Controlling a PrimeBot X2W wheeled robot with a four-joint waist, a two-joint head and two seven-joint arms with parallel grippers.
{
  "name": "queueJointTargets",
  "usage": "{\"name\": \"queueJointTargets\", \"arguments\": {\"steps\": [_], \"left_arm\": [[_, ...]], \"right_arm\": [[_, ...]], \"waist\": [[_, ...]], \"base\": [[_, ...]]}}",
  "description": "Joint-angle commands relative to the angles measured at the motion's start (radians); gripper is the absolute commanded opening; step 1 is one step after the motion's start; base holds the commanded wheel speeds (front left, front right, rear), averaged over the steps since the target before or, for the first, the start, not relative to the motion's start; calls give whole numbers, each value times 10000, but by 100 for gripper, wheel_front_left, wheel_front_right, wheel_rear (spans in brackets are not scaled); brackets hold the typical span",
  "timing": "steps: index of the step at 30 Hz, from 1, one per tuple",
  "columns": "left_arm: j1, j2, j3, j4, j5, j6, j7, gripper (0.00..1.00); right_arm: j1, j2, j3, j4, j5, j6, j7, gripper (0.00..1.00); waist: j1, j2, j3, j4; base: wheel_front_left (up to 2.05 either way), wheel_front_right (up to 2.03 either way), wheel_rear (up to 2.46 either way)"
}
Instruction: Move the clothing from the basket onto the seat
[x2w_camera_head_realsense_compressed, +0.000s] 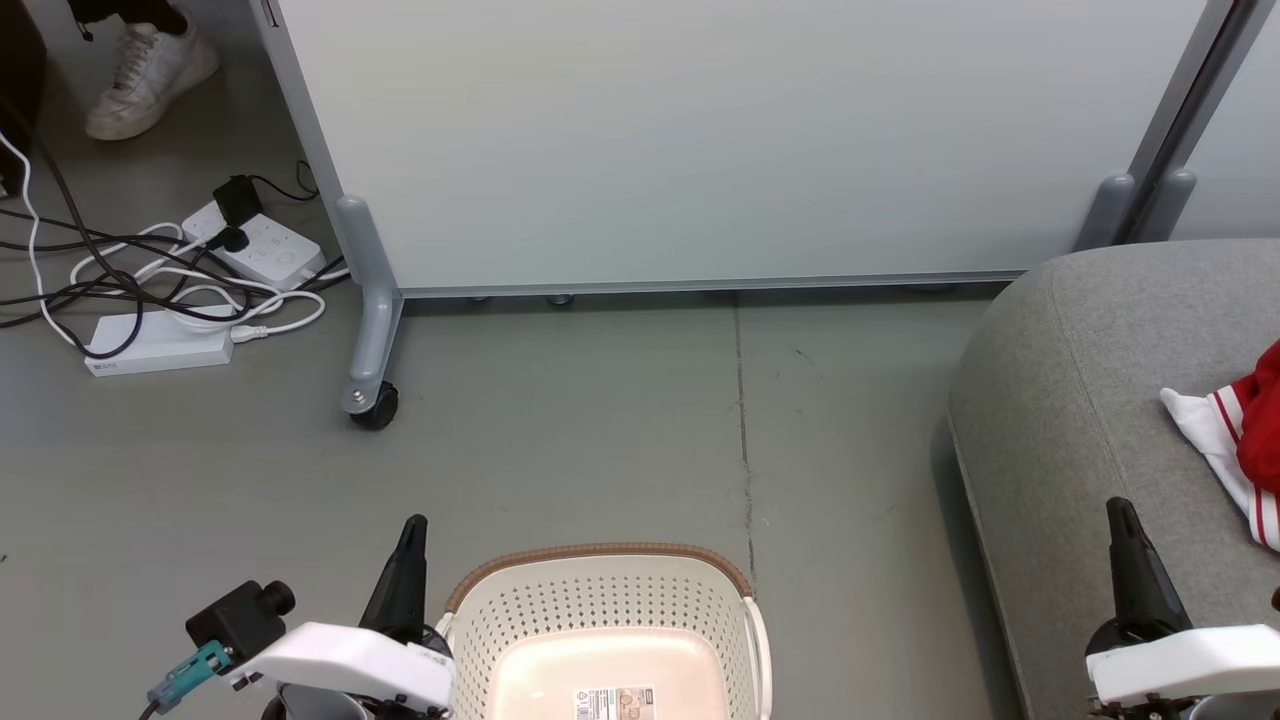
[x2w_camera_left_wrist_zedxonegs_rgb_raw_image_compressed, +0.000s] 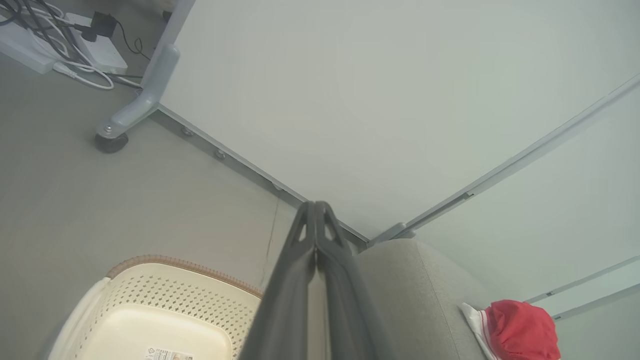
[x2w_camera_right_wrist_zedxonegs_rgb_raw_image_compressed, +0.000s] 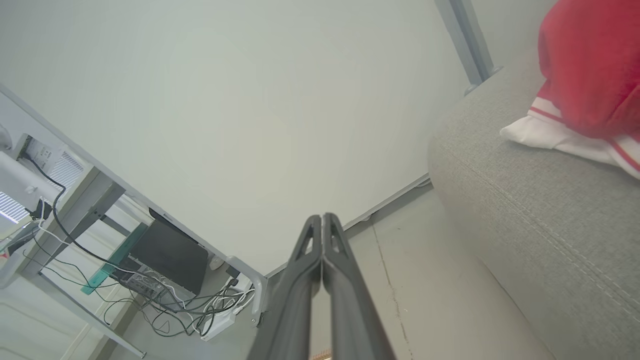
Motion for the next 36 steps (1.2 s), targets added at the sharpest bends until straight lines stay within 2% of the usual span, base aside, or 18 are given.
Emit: {"name": "queueJointTargets", "arguments": {"steps": [1,36], "left_arm": [[-401,49,119,-63,-397,-82,99,0],[-1139,73,808,151,-3964,-485,1173,0]], "right_arm": [[-61,-48,-129,-161,442,1,97,0],[78,41,-976,-399,4631,2,986,0]], "waist": [[0,-1,2,-8],[0,-1,43,-174]], "base": [[0,0,0],[0,0,0]]}}
